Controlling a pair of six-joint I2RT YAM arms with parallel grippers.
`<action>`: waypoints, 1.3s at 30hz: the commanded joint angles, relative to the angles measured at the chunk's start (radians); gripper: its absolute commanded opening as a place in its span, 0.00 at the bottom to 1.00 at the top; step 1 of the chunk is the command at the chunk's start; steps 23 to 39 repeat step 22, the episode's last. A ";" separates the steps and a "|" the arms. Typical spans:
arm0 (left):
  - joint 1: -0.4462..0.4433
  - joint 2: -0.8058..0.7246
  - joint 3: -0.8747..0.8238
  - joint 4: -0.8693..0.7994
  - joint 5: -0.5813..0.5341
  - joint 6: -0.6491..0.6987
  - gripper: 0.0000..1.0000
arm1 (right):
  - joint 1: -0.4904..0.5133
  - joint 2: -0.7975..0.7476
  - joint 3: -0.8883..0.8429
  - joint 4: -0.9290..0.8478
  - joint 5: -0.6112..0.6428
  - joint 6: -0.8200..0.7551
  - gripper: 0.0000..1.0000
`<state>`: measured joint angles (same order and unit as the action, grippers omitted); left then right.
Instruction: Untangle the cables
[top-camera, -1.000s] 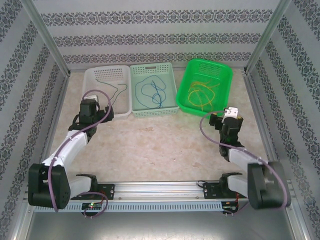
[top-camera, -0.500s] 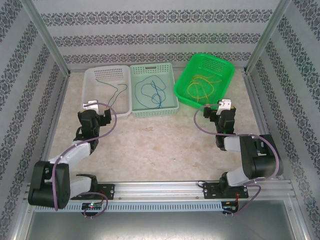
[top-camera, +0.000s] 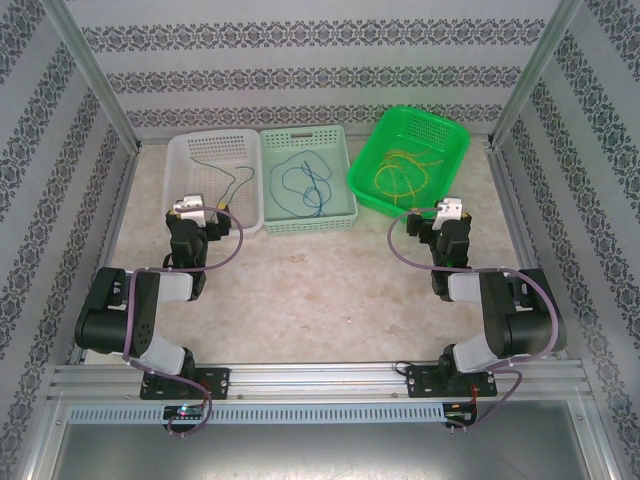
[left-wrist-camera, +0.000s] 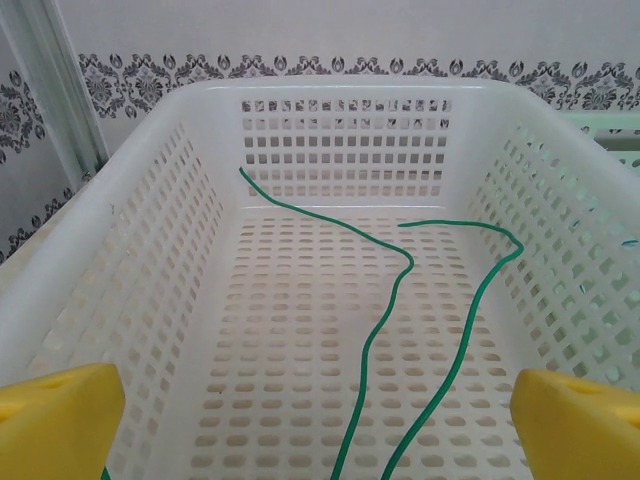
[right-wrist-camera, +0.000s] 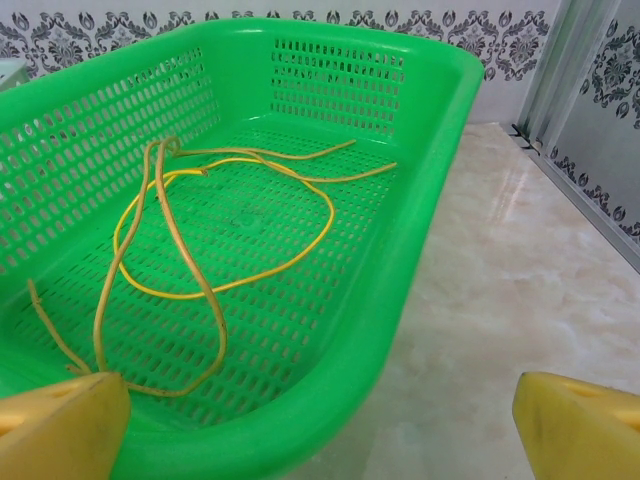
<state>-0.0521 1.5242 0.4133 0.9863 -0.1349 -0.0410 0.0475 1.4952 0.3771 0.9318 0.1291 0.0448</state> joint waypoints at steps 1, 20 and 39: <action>0.008 0.039 -0.025 -0.100 0.003 0.036 1.00 | -0.005 0.009 0.002 -0.034 -0.025 -0.025 0.98; 0.012 0.036 -0.021 -0.113 0.011 0.033 1.00 | -0.006 0.009 0.005 -0.039 -0.029 -0.025 0.98; 0.012 0.036 -0.021 -0.114 0.011 0.033 1.00 | -0.006 0.010 0.005 -0.039 -0.031 -0.023 0.98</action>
